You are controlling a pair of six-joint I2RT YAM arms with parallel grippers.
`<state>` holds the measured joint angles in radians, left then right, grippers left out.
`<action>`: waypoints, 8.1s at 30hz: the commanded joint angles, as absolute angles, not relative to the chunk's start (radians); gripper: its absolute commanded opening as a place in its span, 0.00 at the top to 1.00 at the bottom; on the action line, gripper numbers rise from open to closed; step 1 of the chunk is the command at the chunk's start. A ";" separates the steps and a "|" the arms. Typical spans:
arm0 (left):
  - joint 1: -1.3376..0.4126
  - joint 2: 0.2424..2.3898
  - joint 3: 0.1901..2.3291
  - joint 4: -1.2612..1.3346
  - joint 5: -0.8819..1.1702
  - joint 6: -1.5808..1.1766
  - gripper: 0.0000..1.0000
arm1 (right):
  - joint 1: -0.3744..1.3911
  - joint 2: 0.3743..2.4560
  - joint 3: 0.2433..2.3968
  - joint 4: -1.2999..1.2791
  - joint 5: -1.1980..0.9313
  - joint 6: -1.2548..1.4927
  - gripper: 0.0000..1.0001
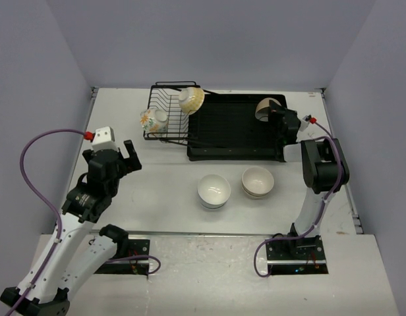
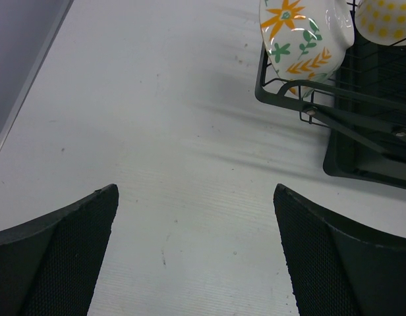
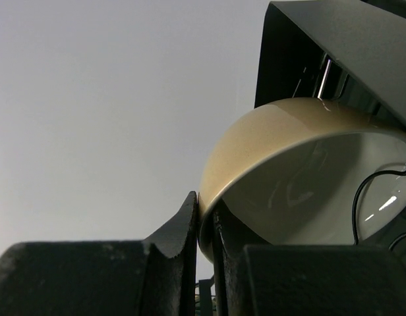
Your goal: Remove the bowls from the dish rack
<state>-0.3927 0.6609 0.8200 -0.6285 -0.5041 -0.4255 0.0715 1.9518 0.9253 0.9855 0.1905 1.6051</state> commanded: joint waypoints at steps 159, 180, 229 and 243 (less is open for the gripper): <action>-0.310 0.538 0.816 -0.574 -0.468 -0.396 0.00 | 0.790 1.440 1.132 -0.971 0.350 0.293 0.70; -0.310 0.597 0.822 -0.587 -0.495 -0.406 0.00 | 0.838 1.187 1.191 -0.924 0.290 0.310 0.82; 0.276 1.647 0.749 1.256 0.877 -1.497 0.00 | 0.834 0.663 0.871 -0.589 0.015 0.311 0.41; 0.285 1.683 0.749 1.178 0.855 -1.447 0.02 | 0.834 0.678 0.881 -0.601 0.018 0.299 0.41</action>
